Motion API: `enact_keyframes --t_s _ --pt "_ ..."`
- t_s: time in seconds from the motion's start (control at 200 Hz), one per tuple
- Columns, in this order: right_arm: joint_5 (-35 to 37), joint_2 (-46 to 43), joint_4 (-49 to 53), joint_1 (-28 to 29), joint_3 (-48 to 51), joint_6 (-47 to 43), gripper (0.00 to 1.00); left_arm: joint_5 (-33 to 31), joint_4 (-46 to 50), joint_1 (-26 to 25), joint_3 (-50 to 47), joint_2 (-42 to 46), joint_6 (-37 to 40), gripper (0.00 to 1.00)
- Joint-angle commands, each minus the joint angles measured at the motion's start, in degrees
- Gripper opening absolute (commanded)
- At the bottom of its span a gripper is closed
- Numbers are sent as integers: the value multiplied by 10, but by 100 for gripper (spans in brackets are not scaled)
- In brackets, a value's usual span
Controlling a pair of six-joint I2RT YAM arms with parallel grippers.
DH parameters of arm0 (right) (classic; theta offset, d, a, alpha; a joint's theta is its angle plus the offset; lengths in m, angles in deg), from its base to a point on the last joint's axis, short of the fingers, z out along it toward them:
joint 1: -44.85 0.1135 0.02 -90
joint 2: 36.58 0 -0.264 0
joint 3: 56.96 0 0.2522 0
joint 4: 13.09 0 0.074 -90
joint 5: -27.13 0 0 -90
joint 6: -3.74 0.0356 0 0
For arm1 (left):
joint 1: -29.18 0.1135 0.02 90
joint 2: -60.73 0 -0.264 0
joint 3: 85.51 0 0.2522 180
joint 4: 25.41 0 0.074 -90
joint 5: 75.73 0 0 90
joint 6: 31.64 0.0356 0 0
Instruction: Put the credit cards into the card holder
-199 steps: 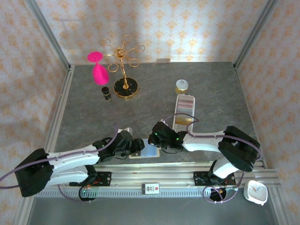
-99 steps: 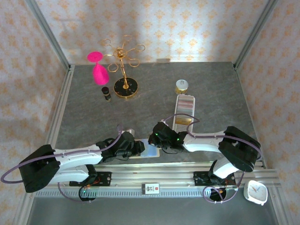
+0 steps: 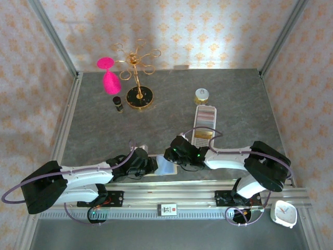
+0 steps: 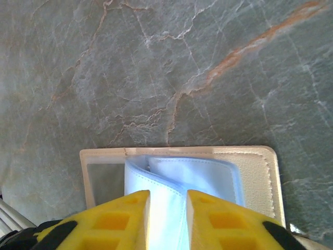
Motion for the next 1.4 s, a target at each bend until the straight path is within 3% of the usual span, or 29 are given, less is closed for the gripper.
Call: enact_keyframes --t_s 0.0,0.21,0.465,0.746,1.396 --pt "25 -20 17 -4 9 0 30 -3 -17 -2 -6 1 -4 16" --pt "18 -39 10 -4 22 6 32 -1 -35 -2 -17 10 -8 12" --pt "-59 -62 -88 -4 63 55 32 6 -86 -2 -49 39 -18 12" --pt "-125 -16 -198 -4 83 114 32 10 -119 -1 -67 49 -26 10" --pt "-141 20 -180 -2 86 123 34 3 -145 0 -95 77 -47 9"
